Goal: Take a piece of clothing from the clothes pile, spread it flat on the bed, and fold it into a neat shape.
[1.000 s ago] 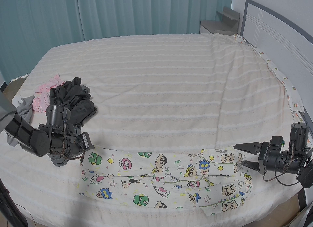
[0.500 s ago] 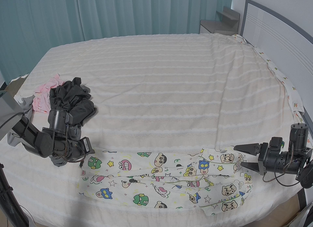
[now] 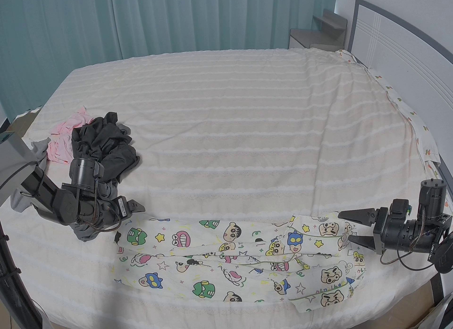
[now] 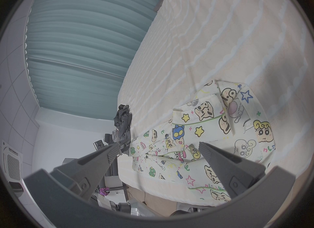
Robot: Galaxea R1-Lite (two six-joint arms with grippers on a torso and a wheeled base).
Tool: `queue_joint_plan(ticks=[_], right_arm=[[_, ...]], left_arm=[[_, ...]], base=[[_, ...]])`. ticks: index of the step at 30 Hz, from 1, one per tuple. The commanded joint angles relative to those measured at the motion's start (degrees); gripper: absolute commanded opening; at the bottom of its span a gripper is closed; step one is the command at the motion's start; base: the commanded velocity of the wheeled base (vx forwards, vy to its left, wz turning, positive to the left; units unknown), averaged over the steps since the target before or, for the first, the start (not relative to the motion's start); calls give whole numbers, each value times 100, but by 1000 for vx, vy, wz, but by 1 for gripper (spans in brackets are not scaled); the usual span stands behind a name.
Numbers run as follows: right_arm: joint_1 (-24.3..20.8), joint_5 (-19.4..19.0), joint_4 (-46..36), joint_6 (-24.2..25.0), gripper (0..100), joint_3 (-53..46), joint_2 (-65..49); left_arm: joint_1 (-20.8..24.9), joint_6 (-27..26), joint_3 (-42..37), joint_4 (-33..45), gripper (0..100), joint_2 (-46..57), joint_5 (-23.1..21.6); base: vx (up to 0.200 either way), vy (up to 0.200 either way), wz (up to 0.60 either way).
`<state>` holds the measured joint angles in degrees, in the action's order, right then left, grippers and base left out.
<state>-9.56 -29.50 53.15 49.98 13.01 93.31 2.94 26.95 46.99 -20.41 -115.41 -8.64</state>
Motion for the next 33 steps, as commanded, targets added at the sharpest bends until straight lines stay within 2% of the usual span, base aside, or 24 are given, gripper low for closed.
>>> queue_joint_plan(ticks=[1,6,7,12,16,19,26,33], right_arm=[[-2,-3,2,3,100,0,-5],[-2,-3,2,3,100,0,3],[-11,-3,2,3,100,0,12],[-20,-3,2,-6,100,-35,21],[-29,-3,11,-6,100,-26,135],[-20,-3,20,-6,100,-26,214],[-20,-3,90,-6,100,-44,241],[-20,-3,90,-6,100,-44,267]], left_arm=[[-136,-15,55,-7,100,238,29],[-30,416,135,186,100,1029,-182],[234,627,126,265,100,1214,-208],[673,1049,47,283,100,1214,-199],[814,1102,-138,204,100,836,-164],[822,1110,-235,116,100,625,-155],[655,1093,-498,-763,100,-140,56],[357,1058,-533,-842,100,-166,82]], base=[[0,0,0],[0,0,0],[0,0,0],[0,0,0],[0,0,0],[0,0,0],[0,0,0],[0,0,0]])
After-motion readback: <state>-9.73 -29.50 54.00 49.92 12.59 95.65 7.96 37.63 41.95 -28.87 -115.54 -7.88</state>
